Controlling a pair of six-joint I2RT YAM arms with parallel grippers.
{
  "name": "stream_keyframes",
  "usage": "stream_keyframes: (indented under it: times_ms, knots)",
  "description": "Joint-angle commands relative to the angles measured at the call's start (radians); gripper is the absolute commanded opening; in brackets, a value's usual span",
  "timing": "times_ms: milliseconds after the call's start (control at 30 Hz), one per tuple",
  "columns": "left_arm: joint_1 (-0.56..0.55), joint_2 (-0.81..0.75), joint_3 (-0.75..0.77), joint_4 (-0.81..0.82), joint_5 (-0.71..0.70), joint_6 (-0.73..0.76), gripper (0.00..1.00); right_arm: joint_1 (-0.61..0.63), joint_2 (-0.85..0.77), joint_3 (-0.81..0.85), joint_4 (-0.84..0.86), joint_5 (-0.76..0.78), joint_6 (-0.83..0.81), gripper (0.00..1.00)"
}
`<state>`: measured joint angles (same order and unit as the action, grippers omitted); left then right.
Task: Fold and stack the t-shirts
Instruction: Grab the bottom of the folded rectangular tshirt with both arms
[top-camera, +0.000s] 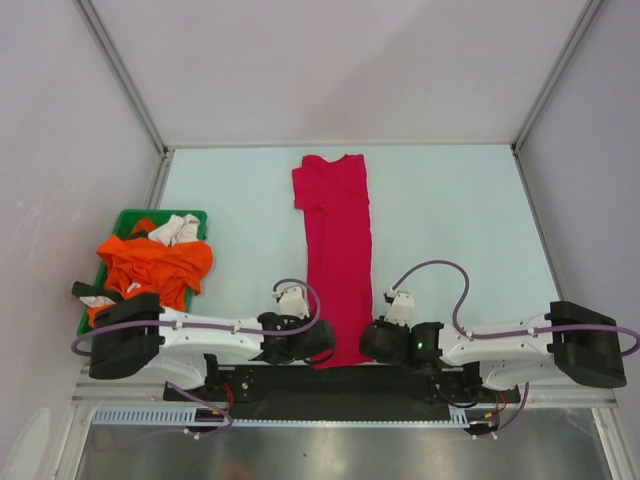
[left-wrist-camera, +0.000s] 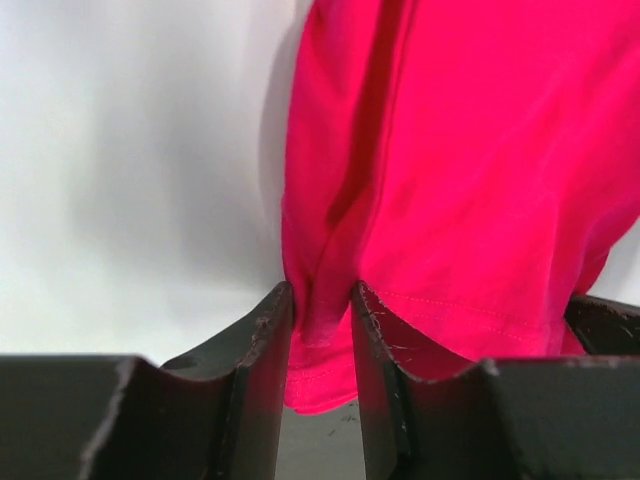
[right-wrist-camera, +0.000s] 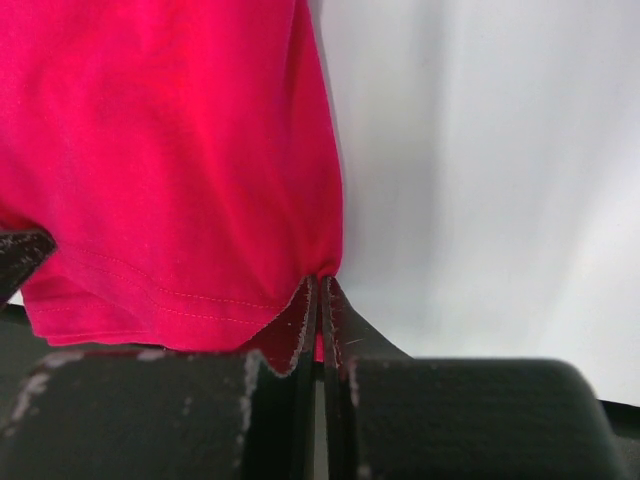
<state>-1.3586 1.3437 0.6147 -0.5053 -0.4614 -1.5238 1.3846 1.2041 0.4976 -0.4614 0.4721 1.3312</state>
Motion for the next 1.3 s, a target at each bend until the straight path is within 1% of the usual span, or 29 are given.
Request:
stream_keyframes:
  times_ms: [0, 200, 267, 333, 400, 533, 600, 633, 667, 700, 767, 1000, 1267]
  knots:
    - [-0.034, 0.022, -0.009, -0.032, 0.079, 0.002, 0.36, -0.010, 0.023, -0.048, -0.095, -0.059, -0.017, 0.00]
    - [-0.066, -0.011, -0.039, -0.068, 0.099, -0.045, 0.40, -0.021, 0.022, -0.062, -0.082, -0.070, -0.024, 0.00]
    - [-0.074, -0.026, -0.047, -0.084, 0.107, -0.061, 0.45, -0.022, 0.022, -0.065, -0.080, -0.072, -0.023, 0.00]
    - [-0.086, -0.035, -0.049, -0.096, 0.106, -0.071, 0.48, -0.024, 0.018, -0.065, -0.082, -0.072, -0.026, 0.00]
    - [-0.091, -0.040, -0.049, -0.104, 0.104, -0.078, 0.47, -0.025, 0.018, -0.067, -0.077, -0.073, -0.030, 0.00]
    - [-0.096, -0.026, -0.055, -0.093, 0.109, -0.088, 0.37, -0.032, 0.023, -0.067, -0.071, -0.076, -0.038, 0.00]
    - [-0.096, -0.011, -0.052, -0.090, 0.112, -0.090, 0.34, -0.032, 0.023, -0.065, -0.069, -0.076, -0.040, 0.00]
    - [-0.096, -0.006, -0.052, -0.087, 0.112, -0.091, 0.26, -0.033, 0.023, -0.065, -0.071, -0.076, -0.041, 0.00]
    - [-0.097, -0.003, -0.050, -0.084, 0.113, -0.093, 0.23, -0.033, 0.023, -0.065, -0.069, -0.076, -0.041, 0.00]
    - [-0.096, -0.002, -0.050, -0.087, 0.113, -0.093, 0.12, -0.033, 0.022, -0.065, -0.069, -0.076, -0.043, 0.00]
    - [-0.099, -0.005, -0.046, -0.090, 0.110, -0.091, 0.00, -0.033, 0.022, -0.065, -0.074, -0.076, -0.043, 0.00]
    - [-0.115, -0.025, -0.007, -0.154, 0.066, -0.087, 0.00, -0.032, 0.003, -0.054, -0.100, -0.058, -0.030, 0.00]
    - [-0.117, -0.081, 0.129, -0.295, -0.054, -0.030, 0.00, -0.039, -0.083, 0.012, -0.203, 0.029, -0.038, 0.00]
